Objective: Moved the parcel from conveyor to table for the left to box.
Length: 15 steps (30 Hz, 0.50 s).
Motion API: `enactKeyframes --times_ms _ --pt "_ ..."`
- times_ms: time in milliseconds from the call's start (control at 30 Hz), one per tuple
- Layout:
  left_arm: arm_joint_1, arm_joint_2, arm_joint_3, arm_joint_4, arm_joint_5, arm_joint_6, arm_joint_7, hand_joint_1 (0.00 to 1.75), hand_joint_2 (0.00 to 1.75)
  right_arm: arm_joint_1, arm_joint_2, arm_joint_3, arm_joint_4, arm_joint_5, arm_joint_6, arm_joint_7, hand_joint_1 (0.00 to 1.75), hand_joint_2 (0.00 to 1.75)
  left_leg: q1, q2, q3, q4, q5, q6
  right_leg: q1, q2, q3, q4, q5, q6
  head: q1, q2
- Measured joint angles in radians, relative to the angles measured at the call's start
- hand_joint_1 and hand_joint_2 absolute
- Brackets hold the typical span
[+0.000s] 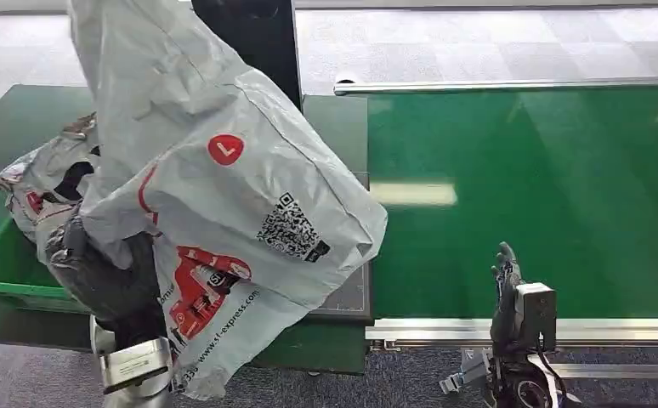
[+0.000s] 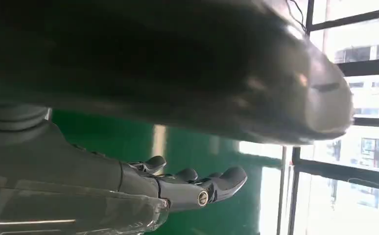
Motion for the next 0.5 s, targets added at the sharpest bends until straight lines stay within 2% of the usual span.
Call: enactKeyframes --times_ms 200,267,367,433,500 --pt "-0.009 -0.046 0.089 -0.12 -0.342 0.0 -0.002 1.75 1.75 0.0 0.0 0.001 0.0 0.004 -0.004 0.01 0.0 0.0 0.0 0.0 0.0 0.0 0.0 0.0 0.0 0.0 0.0 0.0 0.0 0.0 0.0 0.0" --pt "-0.021 -0.072 0.163 -0.113 -0.46 0.0 0.018 1.75 1.75 0.003 0.004 0.001 0.0 0.018 -0.01 0.011 0.0 0.0 0.0 0.0 0.0 0.0 0.0 0.0 0.0 0.0 0.0 0.0 0.0 0.0 0.0 0.0" --pt "-0.056 -0.096 0.356 -0.011 -0.613 -0.001 0.189 1.75 1.75 0.017 0.014 0.001 -0.005 0.039 -0.02 0.009 0.0 0.0 0.0 0.001 0.002 0.0 0.0 0.0 0.0 0.001 0.0 0.0 0.0 0.0 0.0 0.0" --pt "-0.062 -0.093 0.431 0.069 -0.618 -0.002 0.306 1.75 1.75 0.034 0.017 0.0 -0.02 0.042 -0.021 0.013 0.0 0.0 0.001 0.002 0.002 0.0 0.0 0.0 0.001 0.001 0.0 0.0 0.0 0.0 0.0 0.0" --pt "-0.066 -0.083 0.476 0.133 -0.625 -0.002 0.359 1.75 1.75 0.042 0.019 -0.002 -0.033 0.043 -0.021 0.015 0.0 0.0 0.001 0.001 0.001 0.0 0.0 0.0 0.001 0.001 0.0 0.0 0.0 0.0 0.0 0.0"
